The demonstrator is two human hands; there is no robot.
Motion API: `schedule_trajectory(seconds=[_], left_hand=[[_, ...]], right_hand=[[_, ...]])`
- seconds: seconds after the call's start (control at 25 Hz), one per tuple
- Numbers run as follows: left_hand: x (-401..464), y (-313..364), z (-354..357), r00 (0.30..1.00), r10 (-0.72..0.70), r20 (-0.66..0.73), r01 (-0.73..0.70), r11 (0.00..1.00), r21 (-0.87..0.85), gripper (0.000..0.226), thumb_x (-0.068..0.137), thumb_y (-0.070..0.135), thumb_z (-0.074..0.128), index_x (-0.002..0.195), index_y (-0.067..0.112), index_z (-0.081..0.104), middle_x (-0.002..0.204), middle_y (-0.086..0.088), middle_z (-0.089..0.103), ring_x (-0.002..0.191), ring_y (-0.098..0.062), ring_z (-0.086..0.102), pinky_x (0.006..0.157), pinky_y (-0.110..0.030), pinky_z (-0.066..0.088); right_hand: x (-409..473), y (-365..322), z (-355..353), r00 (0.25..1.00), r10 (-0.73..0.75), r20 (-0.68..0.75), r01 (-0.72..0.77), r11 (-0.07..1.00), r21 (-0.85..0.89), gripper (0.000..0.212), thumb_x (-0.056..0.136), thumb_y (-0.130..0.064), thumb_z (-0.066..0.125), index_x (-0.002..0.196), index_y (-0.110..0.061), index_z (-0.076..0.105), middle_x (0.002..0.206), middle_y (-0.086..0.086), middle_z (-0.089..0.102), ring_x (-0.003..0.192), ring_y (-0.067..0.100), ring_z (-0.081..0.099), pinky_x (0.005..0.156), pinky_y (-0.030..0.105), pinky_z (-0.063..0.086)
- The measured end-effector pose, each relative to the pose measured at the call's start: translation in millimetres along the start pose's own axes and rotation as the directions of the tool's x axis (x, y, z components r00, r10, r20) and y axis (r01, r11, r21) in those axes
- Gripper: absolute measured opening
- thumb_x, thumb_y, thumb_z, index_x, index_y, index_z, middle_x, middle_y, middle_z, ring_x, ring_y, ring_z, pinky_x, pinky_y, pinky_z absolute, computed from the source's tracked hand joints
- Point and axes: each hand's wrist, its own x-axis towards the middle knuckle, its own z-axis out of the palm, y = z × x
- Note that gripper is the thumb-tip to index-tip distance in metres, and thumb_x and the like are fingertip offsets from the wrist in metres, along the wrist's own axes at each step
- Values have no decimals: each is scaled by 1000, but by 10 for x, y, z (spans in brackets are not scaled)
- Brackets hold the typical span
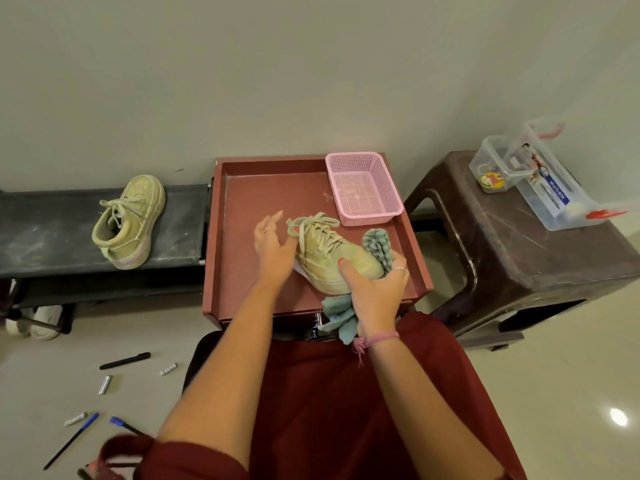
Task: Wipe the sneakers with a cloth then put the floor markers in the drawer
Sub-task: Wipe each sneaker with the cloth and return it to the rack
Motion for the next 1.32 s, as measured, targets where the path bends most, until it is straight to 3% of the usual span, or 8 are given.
schedule_trajectory(seconds=[0.12,0.2,0.44,0.6,0.72,0.88,1.08,1.32], left_hand=[[-516,86,40,946,-304,-111,254,910,-329,69,90,25,64,148,18,28,151,-4,24,134,-18,34,111,-34,30],[-911,9,92,928,-366,75,350,780,-518,75,86,37,68,147,24,26,146,2,36,128,-13,41,105,-33,35],[-1207,-213,-36,959,-125,253,278,579,-767,62,87,52,61,139,20,46,133,-7,60,123,-24,57,109,-49,39],[-1143,-316,-355,951,-62,303,290,514,-807,49,96,36,50,137,9,51,134,-16,58,125,-27,55,107,-43,41],[-1149,-472,-444,945,-138,295,326,397,-858,56,91,40,56,136,8,51,135,-15,57,123,-26,55,108,-41,42],[-1078,-562,-530,931,-248,267,328,247,-912,47,87,36,58,123,6,57,113,-13,62,87,-13,57,85,-25,57],[-995,-621,-535,920,-288,266,354,321,-878,50,86,40,54,123,7,53,100,-7,60,71,-8,54,87,-28,55],[-879,-743,-574,941,-133,310,337,401,-852,64,86,46,48,138,9,46,129,-12,61,115,-24,61,95,-32,53]], right_hand=[[-103,-41,77,998,31,-61,-31,1000,3,69,55,-29,84,115,-20,52,113,-4,43,102,16,55,93,40,50],[-195,-56,95,1000,-2,-6,2,998,-71,70,58,-31,84,118,-19,50,114,-4,42,108,19,51,95,38,47],[-538,-44,66,847,-184,499,272,956,-109,25,88,-42,57,112,-46,52,123,-18,44,124,14,41,106,30,37],[-588,-1,103,664,-270,698,588,765,-263,35,98,-29,46,133,-25,53,134,-17,43,129,8,26,104,3,10],[-608,31,291,549,-291,783,688,690,-226,36,99,-19,44,135,-20,50,144,-7,43,137,3,20,114,15,8],[-510,31,598,596,-251,762,630,736,-250,35,99,-14,44,132,-7,53,139,1,49,134,3,32,109,10,16],[-238,53,769,748,-61,661,452,776,-440,37,99,-21,44,134,-8,51,135,5,54,121,20,54,95,11,32],[-743,83,659,481,-257,838,774,574,-268,36,98,-23,41,130,-14,55,139,-5,50,134,13,31,115,26,17]])
